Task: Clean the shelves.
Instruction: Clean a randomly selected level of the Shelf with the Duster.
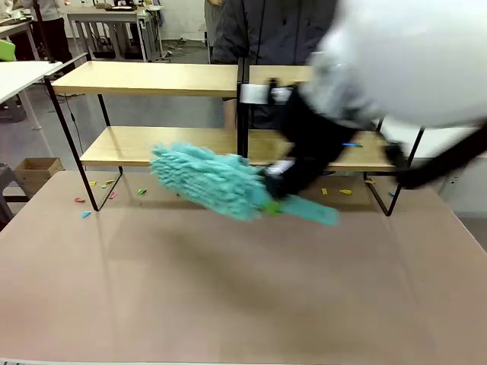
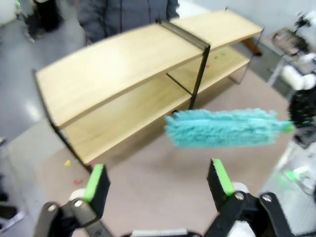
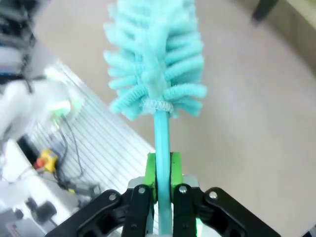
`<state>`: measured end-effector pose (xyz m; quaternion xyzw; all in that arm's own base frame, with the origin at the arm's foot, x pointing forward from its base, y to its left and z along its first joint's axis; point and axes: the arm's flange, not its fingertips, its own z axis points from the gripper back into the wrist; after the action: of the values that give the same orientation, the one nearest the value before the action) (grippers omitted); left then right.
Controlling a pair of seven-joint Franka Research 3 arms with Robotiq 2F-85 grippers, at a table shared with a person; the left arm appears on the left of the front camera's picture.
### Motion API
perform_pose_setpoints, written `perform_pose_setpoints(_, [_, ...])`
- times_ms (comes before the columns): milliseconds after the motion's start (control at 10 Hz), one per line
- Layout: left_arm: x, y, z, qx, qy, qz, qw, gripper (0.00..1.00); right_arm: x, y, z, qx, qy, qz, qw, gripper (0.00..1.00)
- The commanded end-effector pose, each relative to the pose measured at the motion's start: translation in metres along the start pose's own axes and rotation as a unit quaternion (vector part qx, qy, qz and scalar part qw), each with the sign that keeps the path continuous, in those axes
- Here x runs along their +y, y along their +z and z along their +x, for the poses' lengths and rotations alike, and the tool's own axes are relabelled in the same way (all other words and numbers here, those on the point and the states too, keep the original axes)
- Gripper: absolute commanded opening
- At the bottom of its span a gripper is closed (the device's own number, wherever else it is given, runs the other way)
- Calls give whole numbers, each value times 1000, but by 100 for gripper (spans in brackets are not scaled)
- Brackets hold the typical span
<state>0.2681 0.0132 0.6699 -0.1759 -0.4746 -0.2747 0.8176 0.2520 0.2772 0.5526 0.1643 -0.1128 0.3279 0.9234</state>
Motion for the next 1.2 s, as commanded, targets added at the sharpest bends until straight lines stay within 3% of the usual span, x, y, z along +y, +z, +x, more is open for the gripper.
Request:
perform_pose_setpoints(0, [-1,-1,-1,5,1,1,1000,100,-32,56,-84,11,12,10,1000,13])
perform_pose_setpoints(100, [-1,-1,-1,5,1,1,1000,100,-44,63,-103,37,-4,-6,999,13])
perform_pose_setpoints(200, [-1,-1,-1,5,1,1,1000,100,-43,53,-95,67,-28,-38,997,13])
perform_pose_setpoints(300, [-1,-1,-1,5,1,1,1000,100,-29,49,-87,24,-2,19,1000,13])
perform_pose_setpoints(500, [-1,-1,-1,5,1,1,1000,100,-29,49,-87,24,-2,19,1000,13])
perform_pose_setpoints(600, [-1,-1,-1,5,1,1,1000,100,-35,55,-108,43,-18,1,999,13])
perform_pose_setpoints(700, [-1,-1,-1,5,1,1,1000,100,-56,63,-105,39,-36,19,998,13])
perform_pose_setpoints(900, [-1,-1,-1,5,1,1,1000,100,-132,124,-143,74,-54,74,993,13])
perform_pose_setpoints(1100, [-1,-1,-1,5,1,1,1000,100,-179,189,-188,92,-49,121,987,13])
